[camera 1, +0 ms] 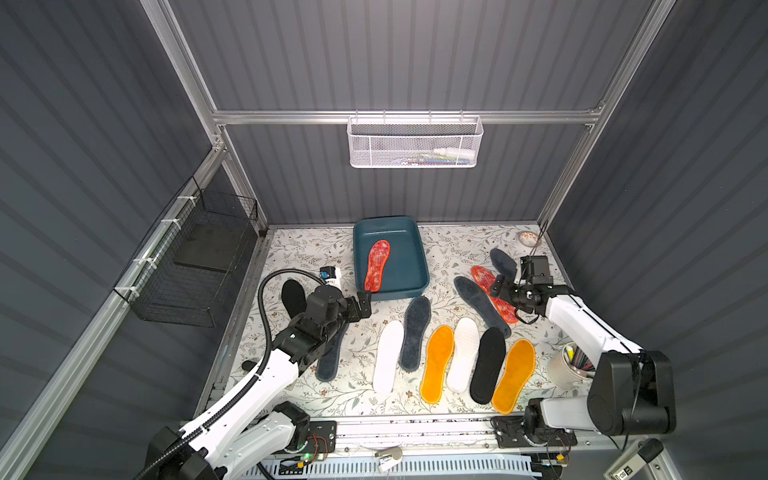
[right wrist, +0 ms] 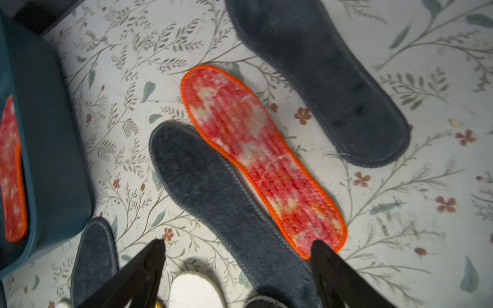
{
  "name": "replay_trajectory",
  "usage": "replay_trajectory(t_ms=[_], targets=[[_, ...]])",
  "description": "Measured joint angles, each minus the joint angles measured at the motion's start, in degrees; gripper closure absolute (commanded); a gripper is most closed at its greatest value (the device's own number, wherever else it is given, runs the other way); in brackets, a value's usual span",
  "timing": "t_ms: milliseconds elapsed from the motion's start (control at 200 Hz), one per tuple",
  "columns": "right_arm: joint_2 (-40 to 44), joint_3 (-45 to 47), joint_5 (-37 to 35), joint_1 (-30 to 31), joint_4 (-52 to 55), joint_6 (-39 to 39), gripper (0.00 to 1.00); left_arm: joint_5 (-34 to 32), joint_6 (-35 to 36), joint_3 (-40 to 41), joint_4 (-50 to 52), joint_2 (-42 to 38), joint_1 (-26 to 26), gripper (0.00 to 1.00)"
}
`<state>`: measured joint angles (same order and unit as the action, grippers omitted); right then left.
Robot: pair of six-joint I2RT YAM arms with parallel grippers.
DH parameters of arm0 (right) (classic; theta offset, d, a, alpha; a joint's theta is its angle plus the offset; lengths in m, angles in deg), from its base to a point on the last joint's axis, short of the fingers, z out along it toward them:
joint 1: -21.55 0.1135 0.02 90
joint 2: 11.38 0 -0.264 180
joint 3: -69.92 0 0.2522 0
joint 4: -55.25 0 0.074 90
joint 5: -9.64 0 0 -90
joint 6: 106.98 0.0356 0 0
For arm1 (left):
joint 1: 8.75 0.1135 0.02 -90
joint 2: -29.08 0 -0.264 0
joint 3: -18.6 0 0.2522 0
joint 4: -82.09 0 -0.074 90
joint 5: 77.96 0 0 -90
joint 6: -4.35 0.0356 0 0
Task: Put the insoles into the storage box
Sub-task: Pick up the insole from the center of the board.
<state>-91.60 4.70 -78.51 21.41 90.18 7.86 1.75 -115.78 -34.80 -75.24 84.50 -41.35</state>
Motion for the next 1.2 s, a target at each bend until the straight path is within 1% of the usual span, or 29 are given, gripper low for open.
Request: replay_trajectory(t_ms=[60, 200, 420, 831, 1201], targets=[[-2.3, -1.4, -0.3, -1.6, -0.1, -0.4, 0.27, 0.4, 0.0, 0.0, -0.1, 0.0, 0.0, 0.00], [-8.2, -5.0, -0.8, -4.3, -0.5, -1.4, 0.32, 0.9, 0.0, 0.0, -0.4, -0.2, 0.0, 0.00], [-14.4, -8.9, -0.7, -4.9, -1.4, -2.5, 0.43, 1.0, 0.0, 0.0, -1.0, -0.7, 0.0, 0.00], [-21.6, -13.7, 0.6, -4.9, -1.6, -3.7, 0.42, 1.0, 0.0, 0.0, -0.9, -0.8, 0.0, 0.00], [-26.3, -18.3, 1.9, -4.8, 3.4, -4.1, 0.41, 1.0, 0.0, 0.0, -0.9, -0.8, 0.0, 0.00]])
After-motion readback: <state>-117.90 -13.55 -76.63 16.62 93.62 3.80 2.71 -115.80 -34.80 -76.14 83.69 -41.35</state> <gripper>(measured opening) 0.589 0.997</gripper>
